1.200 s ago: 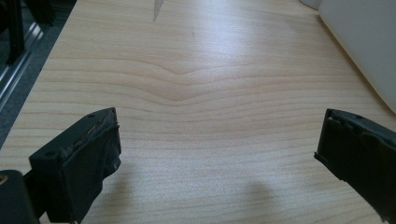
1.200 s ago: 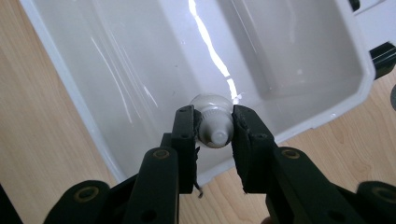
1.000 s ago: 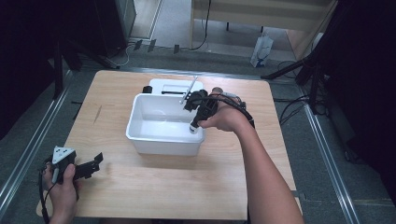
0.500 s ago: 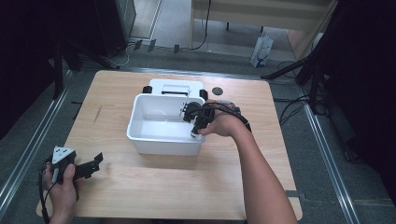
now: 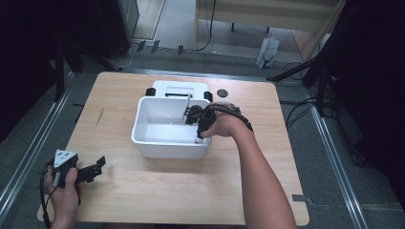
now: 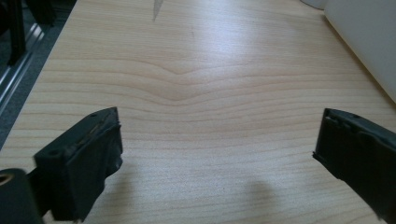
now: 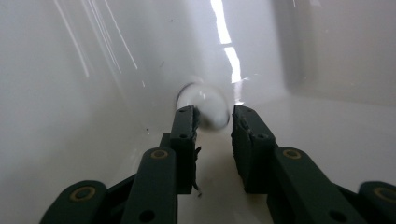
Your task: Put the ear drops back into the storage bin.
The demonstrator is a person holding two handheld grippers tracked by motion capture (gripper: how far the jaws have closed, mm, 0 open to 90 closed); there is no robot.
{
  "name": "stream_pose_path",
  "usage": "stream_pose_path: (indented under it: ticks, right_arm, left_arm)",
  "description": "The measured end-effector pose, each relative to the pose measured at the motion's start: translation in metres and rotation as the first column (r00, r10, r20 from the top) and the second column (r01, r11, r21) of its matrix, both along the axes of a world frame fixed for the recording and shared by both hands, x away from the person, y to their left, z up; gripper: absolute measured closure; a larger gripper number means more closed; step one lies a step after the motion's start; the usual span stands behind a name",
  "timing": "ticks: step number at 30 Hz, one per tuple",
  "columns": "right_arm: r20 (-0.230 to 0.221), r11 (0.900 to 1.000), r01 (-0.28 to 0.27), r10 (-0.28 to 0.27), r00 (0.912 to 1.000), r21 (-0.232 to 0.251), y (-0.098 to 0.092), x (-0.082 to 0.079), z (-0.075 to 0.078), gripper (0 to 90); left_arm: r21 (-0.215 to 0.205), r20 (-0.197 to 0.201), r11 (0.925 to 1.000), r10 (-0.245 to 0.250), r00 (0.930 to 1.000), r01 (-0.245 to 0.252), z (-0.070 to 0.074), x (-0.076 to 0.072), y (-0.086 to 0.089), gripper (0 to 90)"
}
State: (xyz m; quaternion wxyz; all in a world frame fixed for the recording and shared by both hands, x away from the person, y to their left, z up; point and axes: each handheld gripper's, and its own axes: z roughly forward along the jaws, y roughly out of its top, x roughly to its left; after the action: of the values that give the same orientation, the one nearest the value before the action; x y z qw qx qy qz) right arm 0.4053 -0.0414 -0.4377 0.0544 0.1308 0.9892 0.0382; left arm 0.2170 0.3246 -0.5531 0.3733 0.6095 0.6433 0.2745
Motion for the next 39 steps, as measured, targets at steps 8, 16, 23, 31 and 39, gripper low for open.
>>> stream_pose_path:
  ticks: [8, 16, 23, 31, 39]
  right_arm:
    - [0.008, 0.999, 0.0, 0.0, 1.0, 0.036, -0.002, -0.003, 0.003, 57.9]
    - [0.022, 0.978, 0.085, -0.091, 0.9956, 0.191, -0.012, -0.003, 0.037, 38.5]
    - [0.003, 0.97, 0.17, -0.173, 0.9849, 0.174, -0.019, -0.015, 0.057, 7.1]
    - [0.023, 0.965, 0.203, -0.21, 0.9775, 0.167, -0.035, -0.028, 0.068, 0.0]
    - [0.027, 0.952, 0.25, -0.258, 0.9656, 0.175, -0.061, -0.035, 0.065, 0.0]
  left_arm:
    - [-0.003, 0.003, 1.0, 0.001, 1.0, -0.001, 0.0, 0.0, 0.0, 5.7]
    - [0.001, 0.004, 0.9999, 0.014, 0.9999, -0.014, 0.0, -0.001, 0.0, 2.8]
    - [0.012, -0.003, 0.9997, 0.02, 0.9998, -0.02, 0.0, -0.001, -0.001, 0.2]
    - [0.016, -0.009, 0.9997, 0.021, 0.9997, -0.021, 0.0, -0.001, -0.001, 0.2]
    - [0.015, -0.008, 0.9998, 0.013, 0.9999, -0.013, 0.0, -0.001, -0.001, 0.2]
